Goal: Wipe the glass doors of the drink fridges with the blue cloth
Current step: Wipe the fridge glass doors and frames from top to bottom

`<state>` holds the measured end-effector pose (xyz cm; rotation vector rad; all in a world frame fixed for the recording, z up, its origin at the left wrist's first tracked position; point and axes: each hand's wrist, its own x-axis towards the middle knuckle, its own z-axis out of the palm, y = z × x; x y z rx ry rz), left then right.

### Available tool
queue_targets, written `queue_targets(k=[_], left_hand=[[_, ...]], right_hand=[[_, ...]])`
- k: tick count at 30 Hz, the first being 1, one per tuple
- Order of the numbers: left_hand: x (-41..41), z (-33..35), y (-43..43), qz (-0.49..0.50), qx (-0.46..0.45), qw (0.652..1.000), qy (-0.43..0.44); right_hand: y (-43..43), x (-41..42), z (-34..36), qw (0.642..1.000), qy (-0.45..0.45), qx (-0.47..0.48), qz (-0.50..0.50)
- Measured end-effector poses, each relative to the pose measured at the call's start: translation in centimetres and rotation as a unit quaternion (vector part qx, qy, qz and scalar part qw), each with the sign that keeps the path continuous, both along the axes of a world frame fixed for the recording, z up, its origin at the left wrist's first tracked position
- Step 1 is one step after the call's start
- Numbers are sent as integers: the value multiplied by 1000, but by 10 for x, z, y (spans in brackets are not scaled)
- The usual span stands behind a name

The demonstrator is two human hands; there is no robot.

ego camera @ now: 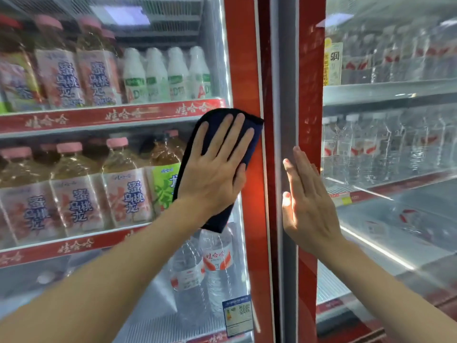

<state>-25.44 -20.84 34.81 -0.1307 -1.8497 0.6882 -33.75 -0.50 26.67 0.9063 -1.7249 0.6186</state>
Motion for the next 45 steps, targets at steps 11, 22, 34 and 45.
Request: queue_targets(k=[11, 22, 34, 45], left_hand=[[-31, -102, 44, 15, 143, 988, 59], [35, -63, 44, -185, 298, 935, -50], [98, -119, -54, -145, 148, 972, 108], [127, -169, -117, -24, 106, 993, 54]], right_hand=[[-15, -5, -10, 994, 2, -90, 67], [-38, 41, -57, 985, -33, -145, 90], [-126, 44, -31, 991, 46, -120, 42], [-142, 40, -88, 993, 103, -58, 12]])
